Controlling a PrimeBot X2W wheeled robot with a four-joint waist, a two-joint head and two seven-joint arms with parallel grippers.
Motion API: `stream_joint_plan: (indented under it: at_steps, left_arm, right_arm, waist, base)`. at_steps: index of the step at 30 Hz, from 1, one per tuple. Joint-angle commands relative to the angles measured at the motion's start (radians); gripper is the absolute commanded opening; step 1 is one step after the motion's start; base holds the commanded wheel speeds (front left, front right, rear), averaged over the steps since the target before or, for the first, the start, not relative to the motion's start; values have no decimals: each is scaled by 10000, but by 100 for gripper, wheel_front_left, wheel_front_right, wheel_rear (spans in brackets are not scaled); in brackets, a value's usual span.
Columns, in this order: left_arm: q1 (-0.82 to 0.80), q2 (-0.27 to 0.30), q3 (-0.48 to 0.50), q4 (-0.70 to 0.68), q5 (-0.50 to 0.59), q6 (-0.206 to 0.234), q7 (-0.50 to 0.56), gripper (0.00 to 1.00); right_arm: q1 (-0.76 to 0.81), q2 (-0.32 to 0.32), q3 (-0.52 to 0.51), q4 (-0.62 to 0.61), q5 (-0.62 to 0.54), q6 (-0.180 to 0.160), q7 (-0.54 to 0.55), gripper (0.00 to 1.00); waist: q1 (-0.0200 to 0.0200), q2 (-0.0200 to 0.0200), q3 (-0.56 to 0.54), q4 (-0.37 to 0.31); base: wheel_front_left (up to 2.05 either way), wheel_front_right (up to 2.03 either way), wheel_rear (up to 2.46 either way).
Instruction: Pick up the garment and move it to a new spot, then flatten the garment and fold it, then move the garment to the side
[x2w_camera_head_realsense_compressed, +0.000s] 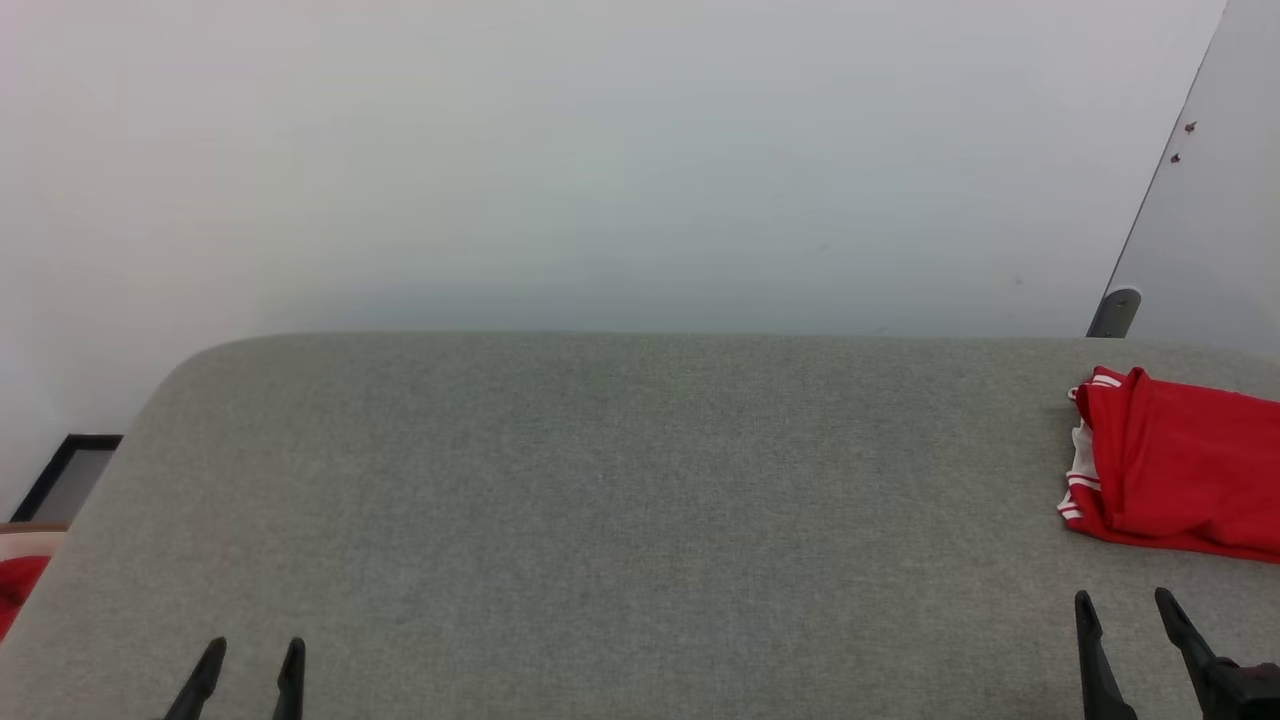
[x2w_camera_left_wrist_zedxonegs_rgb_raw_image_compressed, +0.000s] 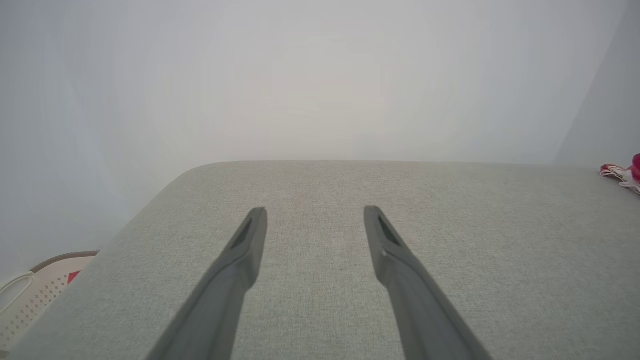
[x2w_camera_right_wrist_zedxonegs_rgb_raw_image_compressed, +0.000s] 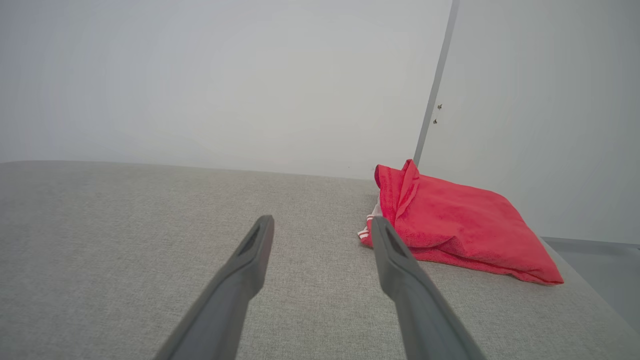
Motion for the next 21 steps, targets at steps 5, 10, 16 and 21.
stream_joint_plan:
  at_steps: [5, 10, 16, 21]
  left_arm:
    - [145, 78, -110, -53, -75, -18, -2, 100]
    - [188, 125, -201, -69, -28, -19, -2, 100]
    - [234, 109, -173, -86, 83, -20, -2, 100]
    - [253, -213, -296, 306, -54, 0, 16, 0]
  right_arm:
    - [277, 106, 42, -211, 17, -13, 114, 100]
    - [308, 167, 73, -300, 31, -13, 175, 100]
    - [332, 208, 71, -349, -3, -15, 216, 100]
    - [339, 246, 26, 87, 40, 0, 267, 0]
  waist:
    - [0, 0, -3, -36]
    - [0, 0, 18, -24]
    - [0, 0, 43, -9]
    - [0, 0, 48, -9]
  base:
    - [0, 0, 0]
    - [0, 0, 0]
    - [0, 0, 0]
    - [0, 0, 0]
